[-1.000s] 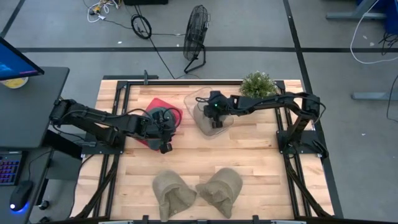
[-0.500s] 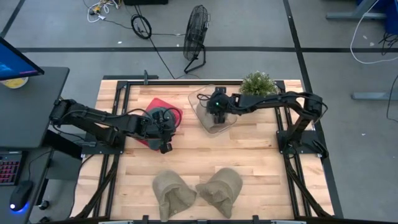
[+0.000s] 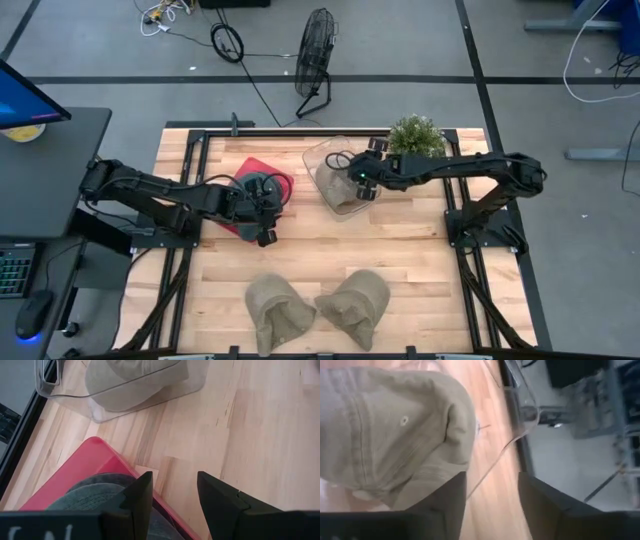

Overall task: Pick & Place hat
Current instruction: Put the top brown cap into the transparent bin

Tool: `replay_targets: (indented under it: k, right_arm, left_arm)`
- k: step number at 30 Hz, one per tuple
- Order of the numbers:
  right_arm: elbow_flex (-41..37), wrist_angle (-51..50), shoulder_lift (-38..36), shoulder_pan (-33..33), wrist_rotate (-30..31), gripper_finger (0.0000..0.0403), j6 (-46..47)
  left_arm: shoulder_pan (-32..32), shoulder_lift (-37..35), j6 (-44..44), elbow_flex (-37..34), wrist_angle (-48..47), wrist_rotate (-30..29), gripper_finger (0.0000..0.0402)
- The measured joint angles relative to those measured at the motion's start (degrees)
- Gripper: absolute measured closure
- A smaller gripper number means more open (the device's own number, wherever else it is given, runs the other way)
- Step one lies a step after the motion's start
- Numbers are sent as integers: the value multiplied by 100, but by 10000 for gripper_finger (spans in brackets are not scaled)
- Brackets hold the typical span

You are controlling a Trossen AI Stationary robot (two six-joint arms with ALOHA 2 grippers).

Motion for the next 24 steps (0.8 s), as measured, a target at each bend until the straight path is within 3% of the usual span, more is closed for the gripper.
replay_targets:
  k: [4, 9, 15, 24]
  right_arm:
    - [0, -242, 117, -216, -559, 281, 183]
    - [0, -419, 157, -368, -1097, 387, 359]
    - [0, -667, 157, -470, -1654, 398, 524]
    - [0, -67, 157, -468, -2553, 400, 165]
  left_arm:
    - [0, 0, -33, 0, 0, 0, 241]
    - [0, 0, -28, 0, -2, 0, 241]
    - [0, 0, -28, 0, -2, 0, 241]
    - [0, 0, -3, 0, -4, 0, 241]
